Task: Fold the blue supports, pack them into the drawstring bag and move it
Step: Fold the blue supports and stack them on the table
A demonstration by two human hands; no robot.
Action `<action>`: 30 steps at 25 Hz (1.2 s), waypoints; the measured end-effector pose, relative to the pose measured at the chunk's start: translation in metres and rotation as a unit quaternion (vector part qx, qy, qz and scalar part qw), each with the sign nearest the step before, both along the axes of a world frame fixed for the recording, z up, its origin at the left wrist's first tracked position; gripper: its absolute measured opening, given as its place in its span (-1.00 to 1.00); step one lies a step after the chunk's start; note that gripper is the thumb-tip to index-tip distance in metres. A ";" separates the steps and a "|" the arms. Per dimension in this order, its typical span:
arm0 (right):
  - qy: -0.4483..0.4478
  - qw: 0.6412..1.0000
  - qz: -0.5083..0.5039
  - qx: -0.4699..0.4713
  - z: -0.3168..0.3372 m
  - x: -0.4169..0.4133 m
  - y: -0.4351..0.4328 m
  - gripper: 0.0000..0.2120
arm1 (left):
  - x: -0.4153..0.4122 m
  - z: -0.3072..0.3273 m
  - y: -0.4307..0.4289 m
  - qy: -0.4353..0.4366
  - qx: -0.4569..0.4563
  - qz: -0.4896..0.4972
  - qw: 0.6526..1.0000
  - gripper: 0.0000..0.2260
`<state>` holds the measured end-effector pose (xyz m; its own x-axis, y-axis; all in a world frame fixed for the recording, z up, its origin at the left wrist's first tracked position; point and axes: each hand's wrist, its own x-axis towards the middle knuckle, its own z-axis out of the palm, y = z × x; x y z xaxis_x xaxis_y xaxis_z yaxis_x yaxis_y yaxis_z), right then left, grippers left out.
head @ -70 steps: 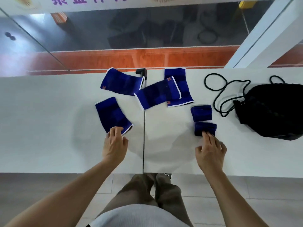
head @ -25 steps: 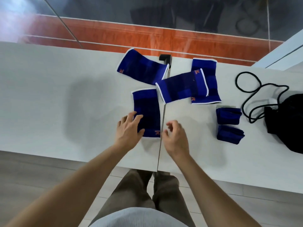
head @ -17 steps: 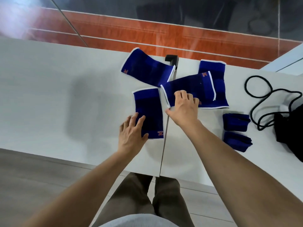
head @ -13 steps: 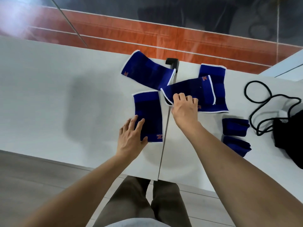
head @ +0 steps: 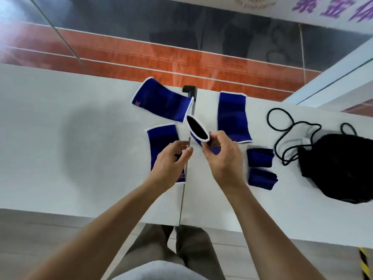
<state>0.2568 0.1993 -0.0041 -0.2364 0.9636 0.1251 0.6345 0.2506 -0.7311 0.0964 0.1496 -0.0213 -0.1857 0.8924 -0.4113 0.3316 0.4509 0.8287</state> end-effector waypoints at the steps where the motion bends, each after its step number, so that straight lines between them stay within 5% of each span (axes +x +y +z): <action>1: 0.000 0.999 0.023 -0.036 0.003 -0.005 -0.009 -0.85 | 0.008 0.014 0.007 -0.091 -0.008 0.038 0.995 -0.71; 4: 0.031 0.982 0.094 -0.160 -0.001 -0.010 -0.037 -0.86 | 0.014 0.021 0.014 -0.079 -0.015 0.093 0.992 -0.80; 6: 0.065 0.984 0.017 -0.167 -0.008 -0.001 -0.045 -0.80 | 0.001 0.017 0.010 -0.042 -0.019 0.066 0.997 -0.90; 8: 0.079 0.979 -0.058 -0.177 -0.015 0.009 -0.042 -0.62 | -0.016 0.016 0.006 -0.094 -0.029 0.021 0.995 -0.86; 10: 0.137 0.950 -0.019 -0.279 -0.020 0.010 -0.037 -0.49 | -0.028 0.024 0.001 -0.148 -0.036 -0.022 0.988 -0.81; 17: 0.251 0.840 -0.023 -0.480 -0.045 -0.013 -0.049 -0.87 | -0.076 0.013 0.031 -0.095 -0.010 0.138 0.986 -0.81; 24: 0.178 0.873 -0.105 -0.442 -0.079 -0.036 -0.054 -0.94 | -0.100 -0.033 0.068 0.048 0.007 0.049 0.998 -0.63; 30: 0.085 0.902 -0.111 -0.408 -0.102 -0.036 -0.064 -0.85 | -0.102 -0.062 0.076 0.148 0.010 -0.018 0.989 -0.81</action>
